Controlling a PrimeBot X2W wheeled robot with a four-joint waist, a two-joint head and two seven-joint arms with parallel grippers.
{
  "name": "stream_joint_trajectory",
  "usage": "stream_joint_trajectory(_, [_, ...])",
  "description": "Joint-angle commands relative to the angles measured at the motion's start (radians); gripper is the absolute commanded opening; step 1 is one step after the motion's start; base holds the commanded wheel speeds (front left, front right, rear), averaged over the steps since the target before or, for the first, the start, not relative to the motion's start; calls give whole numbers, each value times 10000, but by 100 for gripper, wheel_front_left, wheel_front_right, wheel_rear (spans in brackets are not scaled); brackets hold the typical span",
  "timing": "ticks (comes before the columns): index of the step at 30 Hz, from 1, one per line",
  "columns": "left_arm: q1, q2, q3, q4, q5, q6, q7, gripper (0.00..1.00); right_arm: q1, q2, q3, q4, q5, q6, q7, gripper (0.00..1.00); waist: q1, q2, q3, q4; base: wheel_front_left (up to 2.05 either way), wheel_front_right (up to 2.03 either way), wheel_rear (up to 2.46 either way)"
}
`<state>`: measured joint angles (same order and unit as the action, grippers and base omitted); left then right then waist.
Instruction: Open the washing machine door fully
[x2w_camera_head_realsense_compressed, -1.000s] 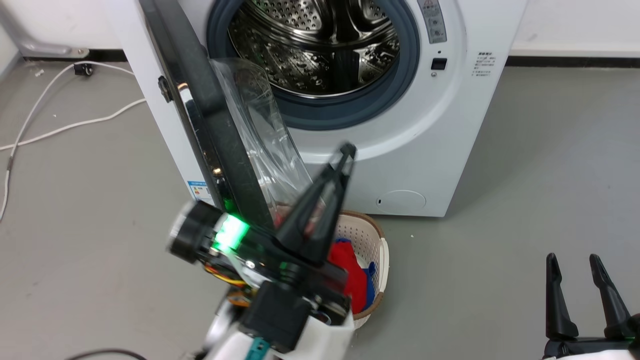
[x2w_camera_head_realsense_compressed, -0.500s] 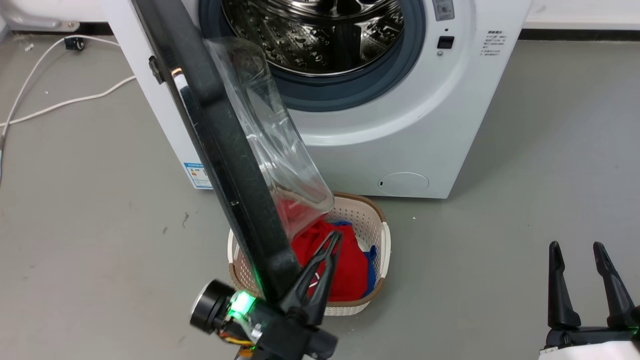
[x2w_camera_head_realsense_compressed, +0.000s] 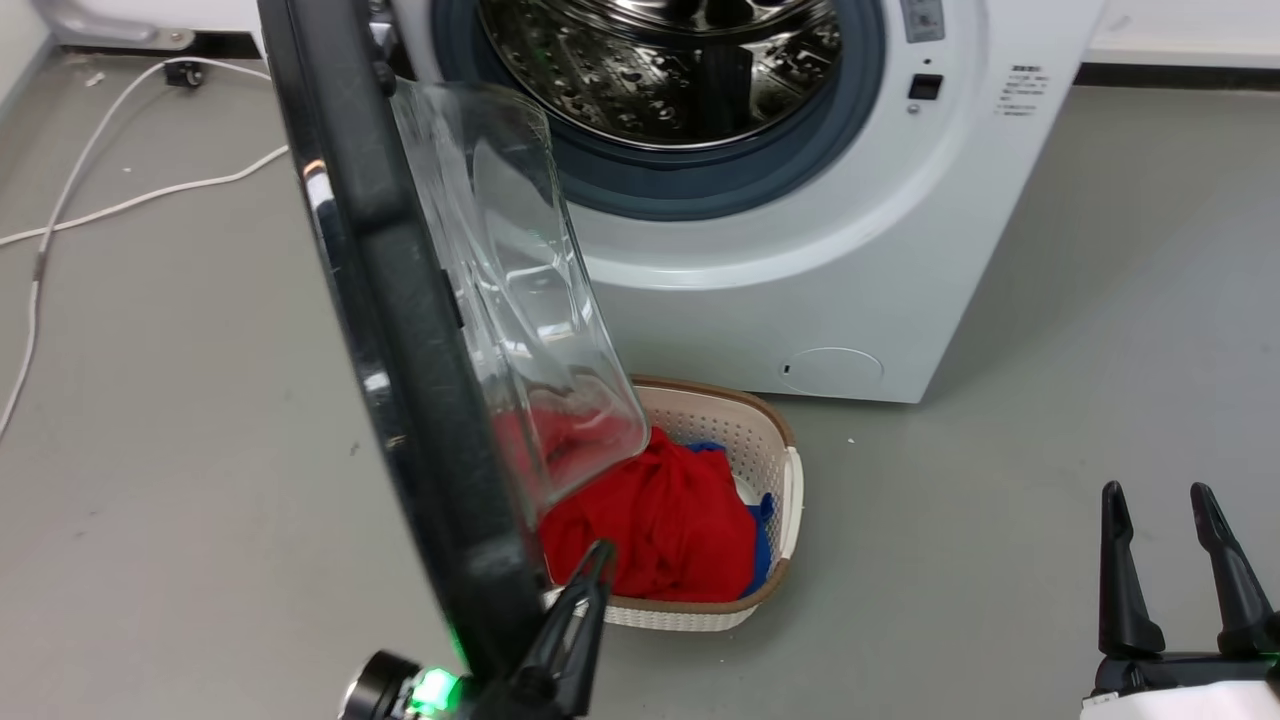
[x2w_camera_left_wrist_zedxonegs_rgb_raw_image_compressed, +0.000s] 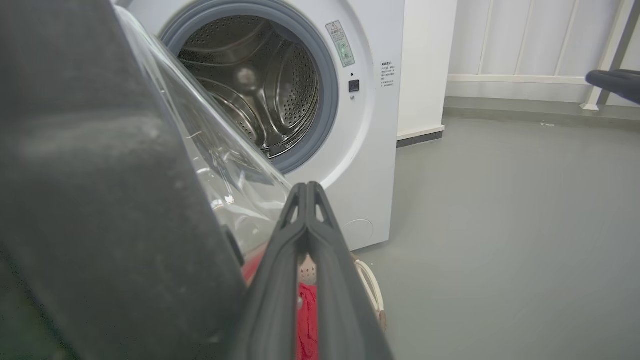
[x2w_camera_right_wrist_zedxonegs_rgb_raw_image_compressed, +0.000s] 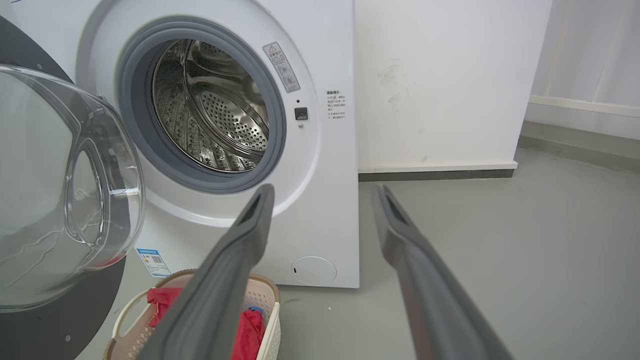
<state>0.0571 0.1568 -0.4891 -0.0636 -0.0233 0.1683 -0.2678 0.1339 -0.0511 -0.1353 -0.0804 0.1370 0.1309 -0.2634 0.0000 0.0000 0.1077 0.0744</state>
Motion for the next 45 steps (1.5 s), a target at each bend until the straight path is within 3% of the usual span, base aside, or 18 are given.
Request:
stream_joint_trajectory(1, [73, 312, 547, 233, -148, 284, 81, 0, 61, 16, -6, 3, -16, -2, -19, 100, 0, 0, -12, 105, 0, 0, 0])
stream_joint_trajectory(11, [756, 602, 1391, -223, -417, 861, 45, 0, 126, 11, -73, 30, 3, -2, -19, 100, 0, 0, 10, 880, 0, 0, 0])
stream_joint_trajectory(24, [1247, 1242, 3307, -438, -746, 1635, 23, 0, 62, 11, -60, 6, -70, -2, -18, 100, 0, 0, 137, 1521, 0, 0, 0])
stream_joint_trajectory(39, [929, 1879, 5379, -291, -1238, 1898, 24, 0, -213, 11, -76, -18, -277, -2, -18, 100, 0, 0, 507, 1446, 0, 0, 0])
stream_joint_trajectory(45, [538, 2094, 6201, -36, -1568, 1695, 24, 0, -289, 11, -103, -16, -327, -2, -18, 100, 0, 0, 640, 1467, 0, 0, 0])
